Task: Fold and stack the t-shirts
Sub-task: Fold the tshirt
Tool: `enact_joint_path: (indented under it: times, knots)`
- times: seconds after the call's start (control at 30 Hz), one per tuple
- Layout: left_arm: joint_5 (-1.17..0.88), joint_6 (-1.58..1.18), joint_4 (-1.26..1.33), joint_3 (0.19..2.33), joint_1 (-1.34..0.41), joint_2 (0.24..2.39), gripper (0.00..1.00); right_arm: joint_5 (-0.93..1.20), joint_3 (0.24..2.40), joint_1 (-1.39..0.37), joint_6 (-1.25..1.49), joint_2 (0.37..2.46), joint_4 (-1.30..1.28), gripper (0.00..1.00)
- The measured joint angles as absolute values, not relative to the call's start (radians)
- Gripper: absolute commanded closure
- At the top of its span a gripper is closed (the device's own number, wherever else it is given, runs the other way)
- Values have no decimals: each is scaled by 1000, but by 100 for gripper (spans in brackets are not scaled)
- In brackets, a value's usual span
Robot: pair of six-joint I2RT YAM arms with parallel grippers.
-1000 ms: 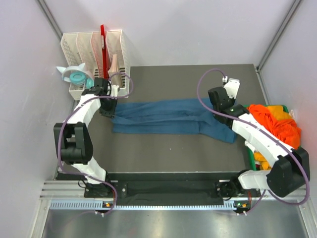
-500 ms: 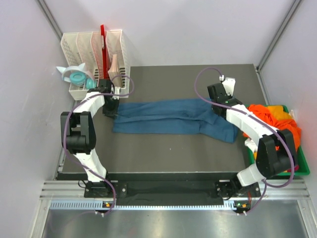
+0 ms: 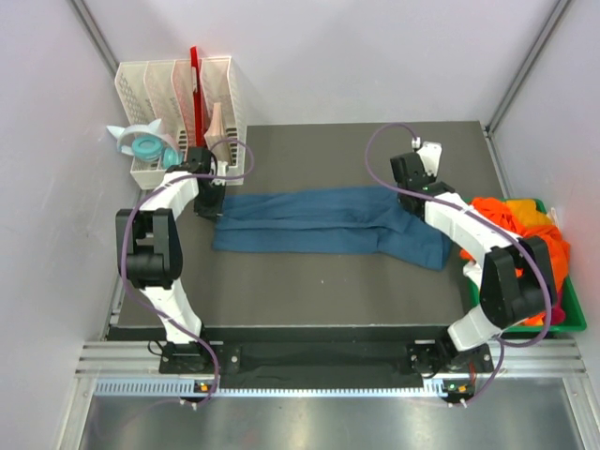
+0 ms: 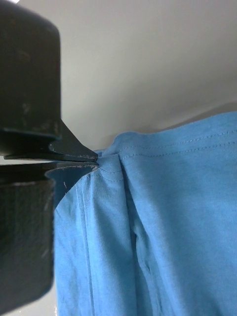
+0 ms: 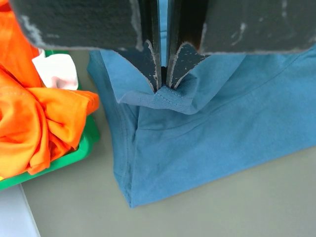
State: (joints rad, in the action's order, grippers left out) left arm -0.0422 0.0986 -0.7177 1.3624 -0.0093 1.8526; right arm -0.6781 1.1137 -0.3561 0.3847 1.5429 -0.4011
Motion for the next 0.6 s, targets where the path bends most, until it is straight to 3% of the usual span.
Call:
enact_joint_path:
  times: [0.43,0.57,0.6]
  knots:
    - [-23,97,-701,1369,-10,1921,99,-659,1235,-306,358,1719,-385,100]
    - [-12,94,-710,1397,-10,1947,88,-654,1286,-297,357,1779,-384,100]
    - [-9,96,-710,1402,-10,1949,83,-653,1295,-296,357,1790,-384,93]
